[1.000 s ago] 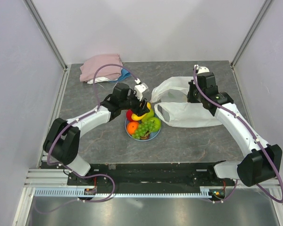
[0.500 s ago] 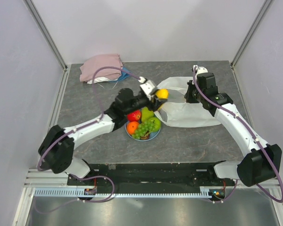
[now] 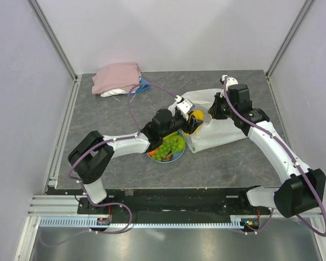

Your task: Place the fruits into the plastic bag

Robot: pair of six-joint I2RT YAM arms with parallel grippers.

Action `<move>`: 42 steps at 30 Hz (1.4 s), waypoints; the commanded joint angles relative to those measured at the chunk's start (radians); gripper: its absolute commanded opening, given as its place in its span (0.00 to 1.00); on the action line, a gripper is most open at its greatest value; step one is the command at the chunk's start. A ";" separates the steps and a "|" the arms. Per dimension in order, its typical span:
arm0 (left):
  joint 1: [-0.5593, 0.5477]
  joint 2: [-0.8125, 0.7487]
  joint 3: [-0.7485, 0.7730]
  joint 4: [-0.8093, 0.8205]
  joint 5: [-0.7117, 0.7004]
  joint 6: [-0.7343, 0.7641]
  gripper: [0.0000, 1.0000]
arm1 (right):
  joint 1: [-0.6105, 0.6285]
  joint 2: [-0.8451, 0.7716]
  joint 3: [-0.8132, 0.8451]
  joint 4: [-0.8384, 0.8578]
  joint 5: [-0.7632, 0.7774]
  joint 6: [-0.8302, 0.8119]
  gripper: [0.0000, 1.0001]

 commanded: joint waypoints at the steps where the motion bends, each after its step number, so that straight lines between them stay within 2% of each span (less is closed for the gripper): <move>1: -0.002 0.055 0.074 0.034 -0.030 -0.051 0.47 | -0.001 -0.022 -0.021 0.044 -0.058 0.008 0.00; 8: 0.025 0.137 0.198 0.011 -0.127 -0.060 0.47 | -0.001 -0.031 -0.041 0.056 -0.093 0.017 0.00; 14: 0.024 0.221 0.257 0.028 -0.233 -0.147 0.48 | -0.001 -0.037 -0.053 0.070 -0.120 0.035 0.00; 28: -0.018 0.354 0.261 0.152 -0.103 -0.376 0.53 | -0.003 -0.010 -0.074 0.101 -0.136 0.048 0.00; 31: -0.019 0.376 0.264 0.174 -0.083 -0.404 0.57 | -0.001 -0.004 -0.080 0.107 -0.135 0.051 0.00; 35: -0.018 0.391 0.272 0.177 -0.069 -0.404 0.69 | -0.001 0.007 -0.087 0.108 -0.127 0.051 0.00; 42: -0.019 0.370 0.249 0.178 -0.058 -0.364 0.81 | -0.003 0.016 -0.087 0.110 -0.116 0.051 0.00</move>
